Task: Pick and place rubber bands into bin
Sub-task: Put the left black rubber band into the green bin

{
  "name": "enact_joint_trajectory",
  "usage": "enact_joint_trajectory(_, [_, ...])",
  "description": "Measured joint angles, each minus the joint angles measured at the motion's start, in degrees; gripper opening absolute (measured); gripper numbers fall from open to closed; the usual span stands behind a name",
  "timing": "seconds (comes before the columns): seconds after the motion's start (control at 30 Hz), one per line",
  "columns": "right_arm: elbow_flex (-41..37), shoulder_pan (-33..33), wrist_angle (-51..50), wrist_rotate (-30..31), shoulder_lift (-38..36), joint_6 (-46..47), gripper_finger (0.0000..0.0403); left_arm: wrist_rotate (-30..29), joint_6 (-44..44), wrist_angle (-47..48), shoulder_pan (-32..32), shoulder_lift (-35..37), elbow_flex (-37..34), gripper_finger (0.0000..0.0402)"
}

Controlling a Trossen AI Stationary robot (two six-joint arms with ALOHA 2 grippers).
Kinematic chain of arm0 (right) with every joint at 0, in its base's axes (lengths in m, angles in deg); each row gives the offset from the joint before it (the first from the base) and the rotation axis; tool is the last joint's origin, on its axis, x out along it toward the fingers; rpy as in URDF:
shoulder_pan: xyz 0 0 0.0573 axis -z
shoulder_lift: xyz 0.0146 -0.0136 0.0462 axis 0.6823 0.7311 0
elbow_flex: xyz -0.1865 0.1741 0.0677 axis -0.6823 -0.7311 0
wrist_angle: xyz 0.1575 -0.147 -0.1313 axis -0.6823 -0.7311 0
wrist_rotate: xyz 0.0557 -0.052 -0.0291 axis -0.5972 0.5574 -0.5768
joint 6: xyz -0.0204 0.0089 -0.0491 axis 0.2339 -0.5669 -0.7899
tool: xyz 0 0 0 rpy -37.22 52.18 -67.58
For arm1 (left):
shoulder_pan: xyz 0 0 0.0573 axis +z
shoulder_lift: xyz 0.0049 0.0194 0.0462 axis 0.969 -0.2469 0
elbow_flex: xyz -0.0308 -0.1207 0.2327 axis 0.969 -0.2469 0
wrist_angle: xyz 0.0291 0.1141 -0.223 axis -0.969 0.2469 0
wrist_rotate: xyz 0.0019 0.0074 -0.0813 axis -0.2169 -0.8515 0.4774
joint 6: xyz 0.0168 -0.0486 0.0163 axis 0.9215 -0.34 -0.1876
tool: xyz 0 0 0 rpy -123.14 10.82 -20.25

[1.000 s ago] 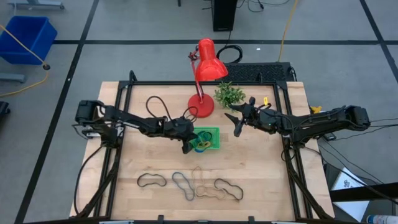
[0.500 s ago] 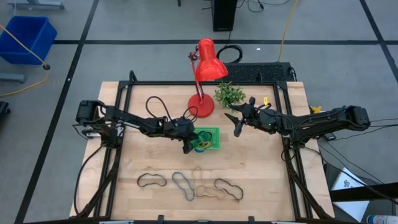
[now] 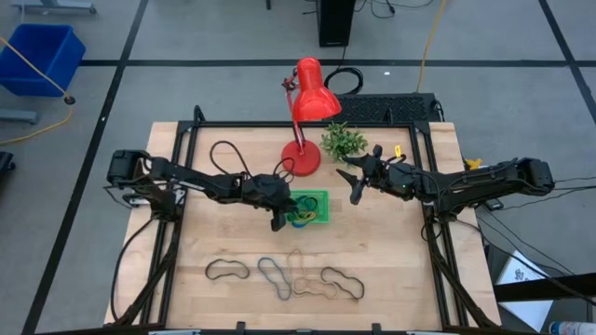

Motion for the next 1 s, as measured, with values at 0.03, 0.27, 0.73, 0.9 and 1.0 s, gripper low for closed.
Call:
enact_joint_trajectory(0.03, [0.0, 0.0, 0.0, 0.0, 0.0, 0.0, 0.0180, -0.7, 0.5, 0.2, 0.0, 0.7, 0.0, 0.0086])
enact_joint_trajectory(0.27, [0.0, 0.0, 0.0, 0.0, 0.0, 0.0, 0.0180, -0.5, 5.7, 0.4, 0.1, 7.8, 0.0, 0.0086])
enact_joint_trajectory(0.73, [0.0, 0.0, -0.1, 0.0, 0.0, -1.5, 0.0180, 13.5, 5.1, 15.2, -2.5, 25.3, 0.0, 0.0086])
enact_joint_trajectory(0.9, [0.0, 0.0, -0.2, 0.0, 0.0, -1.7, 0.0180, 10.6, 15.2, 26.4, -7.6, 26.1, 0.0, 0.0086])
enact_joint_trajectory(1.0, [0.0, 0.0, -0.2, 0.0, 0.0, -1.7, 0.0180, 7.2, 16.7, 33.5, -11.0, 25.9, 0.0, 0.0086])
